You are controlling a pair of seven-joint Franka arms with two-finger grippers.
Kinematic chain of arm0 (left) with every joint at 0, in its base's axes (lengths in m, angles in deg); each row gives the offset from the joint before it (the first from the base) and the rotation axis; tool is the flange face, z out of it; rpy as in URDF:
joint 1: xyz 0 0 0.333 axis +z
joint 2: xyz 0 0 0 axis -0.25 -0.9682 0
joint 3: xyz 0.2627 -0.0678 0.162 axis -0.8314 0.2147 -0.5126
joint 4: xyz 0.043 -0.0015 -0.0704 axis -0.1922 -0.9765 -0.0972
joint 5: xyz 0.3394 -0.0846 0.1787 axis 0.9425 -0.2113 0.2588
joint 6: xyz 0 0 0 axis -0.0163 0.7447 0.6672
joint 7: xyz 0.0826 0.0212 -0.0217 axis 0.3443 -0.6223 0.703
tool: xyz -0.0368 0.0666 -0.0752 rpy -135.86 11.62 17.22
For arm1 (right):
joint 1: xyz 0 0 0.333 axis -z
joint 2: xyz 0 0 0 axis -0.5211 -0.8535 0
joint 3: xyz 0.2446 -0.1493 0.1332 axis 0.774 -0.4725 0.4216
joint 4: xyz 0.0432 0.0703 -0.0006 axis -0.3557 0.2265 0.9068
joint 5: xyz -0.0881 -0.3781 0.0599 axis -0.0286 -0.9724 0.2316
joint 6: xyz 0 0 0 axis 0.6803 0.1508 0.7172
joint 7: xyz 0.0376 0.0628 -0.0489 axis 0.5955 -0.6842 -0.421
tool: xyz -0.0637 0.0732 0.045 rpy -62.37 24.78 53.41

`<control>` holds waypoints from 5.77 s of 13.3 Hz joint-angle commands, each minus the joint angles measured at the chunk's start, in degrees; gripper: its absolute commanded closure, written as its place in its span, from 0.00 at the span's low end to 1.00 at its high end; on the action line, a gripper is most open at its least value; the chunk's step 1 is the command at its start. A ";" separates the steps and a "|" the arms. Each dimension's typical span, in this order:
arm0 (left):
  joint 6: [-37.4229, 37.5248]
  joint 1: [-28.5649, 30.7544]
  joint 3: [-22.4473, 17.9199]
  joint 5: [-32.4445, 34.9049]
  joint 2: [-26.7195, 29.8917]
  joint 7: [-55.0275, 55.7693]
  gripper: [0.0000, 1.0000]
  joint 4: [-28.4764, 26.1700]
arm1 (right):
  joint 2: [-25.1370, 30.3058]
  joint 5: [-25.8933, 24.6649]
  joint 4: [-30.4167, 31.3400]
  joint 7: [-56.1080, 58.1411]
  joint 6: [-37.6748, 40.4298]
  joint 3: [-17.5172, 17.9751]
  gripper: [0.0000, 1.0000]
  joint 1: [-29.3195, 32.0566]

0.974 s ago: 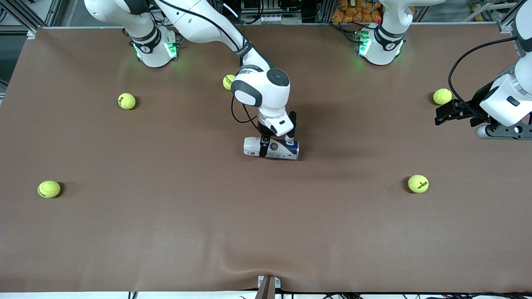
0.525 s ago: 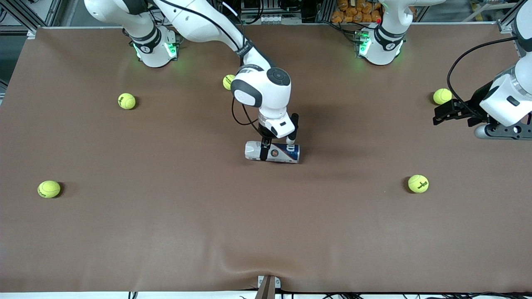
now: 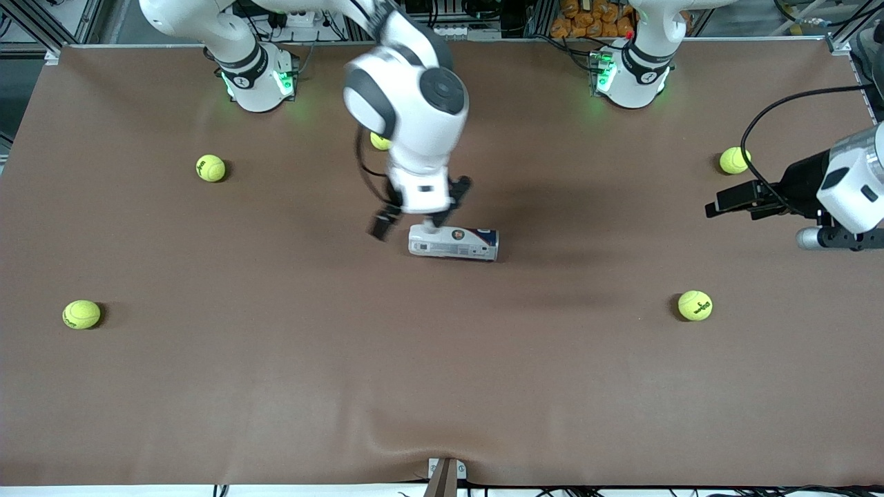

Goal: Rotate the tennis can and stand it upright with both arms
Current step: 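Carry the can to the table middle and release it lying down, then retract the right gripper while the left gripper reaches toward the can, then move the left gripper to the can's end and close on it, then lift the can with the left gripper and rotate it upright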

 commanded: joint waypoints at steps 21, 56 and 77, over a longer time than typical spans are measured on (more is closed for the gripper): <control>-0.59 2.81 2.92 -35.05 -13.31 -19.61 0.00 -13.18 | 30.06 18.19 24.75 -3.23 -1.35 -15.26 0.00 31.05; -18.71 -17.05 5.04 -71.27 -28.78 -51.43 0.00 -26.47 | 30.24 15.37 16.57 -2.61 -0.82 -15.09 0.00 30.52; -24.24 -20.22 4.87 -57.69 -12.19 -19.06 1.00 -21.11 | 30.32 15.37 16.57 -2.61 -0.82 -15.09 0.00 30.44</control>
